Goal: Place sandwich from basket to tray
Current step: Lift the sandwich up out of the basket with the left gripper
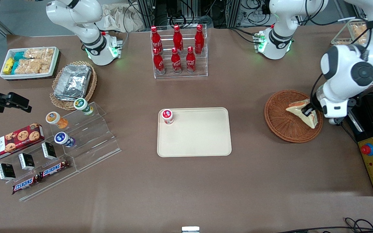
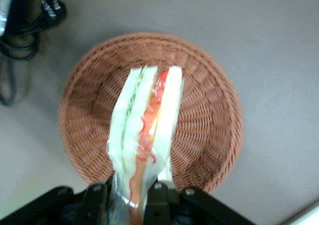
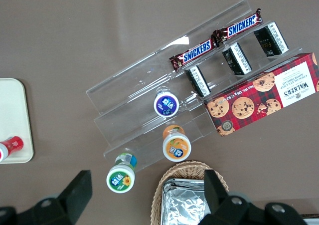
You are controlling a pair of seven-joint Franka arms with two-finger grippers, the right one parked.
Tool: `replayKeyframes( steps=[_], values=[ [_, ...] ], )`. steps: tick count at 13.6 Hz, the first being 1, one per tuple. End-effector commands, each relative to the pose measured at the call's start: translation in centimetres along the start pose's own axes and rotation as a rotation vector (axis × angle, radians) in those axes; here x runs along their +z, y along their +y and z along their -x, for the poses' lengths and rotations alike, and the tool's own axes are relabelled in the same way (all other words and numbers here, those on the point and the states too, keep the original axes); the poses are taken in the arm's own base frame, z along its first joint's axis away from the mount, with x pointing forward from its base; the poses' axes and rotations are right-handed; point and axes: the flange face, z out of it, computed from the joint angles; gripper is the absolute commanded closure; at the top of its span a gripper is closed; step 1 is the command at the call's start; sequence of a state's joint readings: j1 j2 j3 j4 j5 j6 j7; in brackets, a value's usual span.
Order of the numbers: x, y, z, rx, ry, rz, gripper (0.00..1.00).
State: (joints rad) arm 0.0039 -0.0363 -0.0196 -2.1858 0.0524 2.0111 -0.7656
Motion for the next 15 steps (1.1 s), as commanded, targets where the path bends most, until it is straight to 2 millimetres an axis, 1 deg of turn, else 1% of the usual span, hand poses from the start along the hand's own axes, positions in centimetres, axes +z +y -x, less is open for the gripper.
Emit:
replayKeyframes(
  steps=[1,2,4,5,7,8,9,10,11,12,13,15],
  values=[
    [-7.0,1.5,-0.1,0.141,-0.012,-0.044,1.00],
    [-9.0,2.1,0.7,0.209,-0.019,-0.062,1.00],
    [-13.3,3.9,3.1,0.335,-0.021,-0.093,1.00],
    [-15.3,5.2,4.7,0.386,-0.024,-0.101,1.00],
    [-18.0,8.1,9.0,0.467,-0.018,-0.096,1.00],
    [-18.2,9.4,10.9,0.493,-0.016,-0.089,1.00],
    [-18.3,10.8,13.4,0.515,-0.028,-0.068,1.00],
    [-18.1,12.1,15.3,0.536,-0.032,-0.062,1.00],
    [-17.3,14.2,17.7,0.563,-0.037,-0.071,1.00],
    [-16.1,16.1,19.5,0.584,-0.037,-0.082,1.00],
    [-14.5,17.7,20.6,0.588,-0.040,-0.081,1.00],
    [-11.1,20.5,21.7,0.585,-0.038,-0.072,1.00]
  ],
)
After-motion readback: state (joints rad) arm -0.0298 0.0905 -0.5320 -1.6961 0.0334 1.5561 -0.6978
